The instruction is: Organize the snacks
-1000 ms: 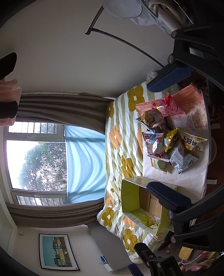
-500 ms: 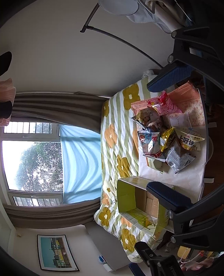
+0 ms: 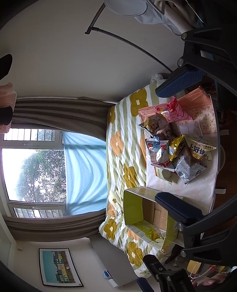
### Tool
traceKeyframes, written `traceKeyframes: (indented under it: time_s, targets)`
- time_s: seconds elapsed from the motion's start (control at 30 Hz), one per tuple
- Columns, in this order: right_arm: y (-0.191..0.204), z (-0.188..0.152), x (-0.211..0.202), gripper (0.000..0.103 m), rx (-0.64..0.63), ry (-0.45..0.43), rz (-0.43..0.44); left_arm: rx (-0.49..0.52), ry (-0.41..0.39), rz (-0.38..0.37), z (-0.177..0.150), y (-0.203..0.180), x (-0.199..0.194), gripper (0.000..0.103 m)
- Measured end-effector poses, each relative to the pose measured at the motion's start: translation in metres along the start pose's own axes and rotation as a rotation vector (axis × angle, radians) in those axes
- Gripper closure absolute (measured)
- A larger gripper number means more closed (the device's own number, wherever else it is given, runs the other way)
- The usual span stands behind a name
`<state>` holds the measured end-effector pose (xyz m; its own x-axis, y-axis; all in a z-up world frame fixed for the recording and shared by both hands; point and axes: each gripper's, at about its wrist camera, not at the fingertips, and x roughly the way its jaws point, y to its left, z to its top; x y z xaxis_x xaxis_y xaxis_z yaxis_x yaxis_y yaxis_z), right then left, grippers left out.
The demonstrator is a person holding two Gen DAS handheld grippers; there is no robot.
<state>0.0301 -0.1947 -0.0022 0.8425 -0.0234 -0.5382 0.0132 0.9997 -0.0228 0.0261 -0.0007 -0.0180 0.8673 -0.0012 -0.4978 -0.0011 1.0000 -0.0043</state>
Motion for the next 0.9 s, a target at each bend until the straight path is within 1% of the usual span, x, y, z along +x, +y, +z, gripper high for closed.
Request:
traceKeyframes:
  time_s: [0.9]
  targets:
    - [-0.0021, 0.0036, -0.0008, 0.000, 0.002, 0.000, 0.003, -0.005, -0.003, -0.004, 0.0019, -0.0042, -0.0011, 0.000]
